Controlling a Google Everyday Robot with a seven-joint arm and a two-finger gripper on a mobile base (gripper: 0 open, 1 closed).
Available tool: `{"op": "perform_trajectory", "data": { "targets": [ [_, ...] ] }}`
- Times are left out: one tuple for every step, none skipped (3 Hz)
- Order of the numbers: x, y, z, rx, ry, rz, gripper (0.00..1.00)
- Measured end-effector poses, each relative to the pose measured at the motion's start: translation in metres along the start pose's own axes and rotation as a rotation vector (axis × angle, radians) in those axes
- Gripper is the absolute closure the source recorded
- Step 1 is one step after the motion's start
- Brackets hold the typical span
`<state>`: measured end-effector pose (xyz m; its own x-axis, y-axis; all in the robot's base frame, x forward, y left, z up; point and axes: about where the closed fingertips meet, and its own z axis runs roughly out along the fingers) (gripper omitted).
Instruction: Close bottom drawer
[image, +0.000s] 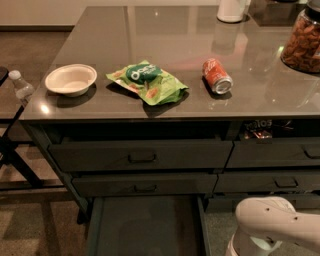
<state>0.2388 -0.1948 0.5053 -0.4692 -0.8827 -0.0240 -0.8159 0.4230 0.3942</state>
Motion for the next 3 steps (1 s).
{"op": "perform_trajectory", "data": {
  "targets": [
    [0.008,-0.014,0.057,-0.041,-0.001,0.051,1.00],
    [0.008,-0.031,0.111,-0.071,-0.016,0.107,1.00],
    [0.008,-0.031,0.111,-0.071,-0.016,0.107,1.00]
  ]
}}
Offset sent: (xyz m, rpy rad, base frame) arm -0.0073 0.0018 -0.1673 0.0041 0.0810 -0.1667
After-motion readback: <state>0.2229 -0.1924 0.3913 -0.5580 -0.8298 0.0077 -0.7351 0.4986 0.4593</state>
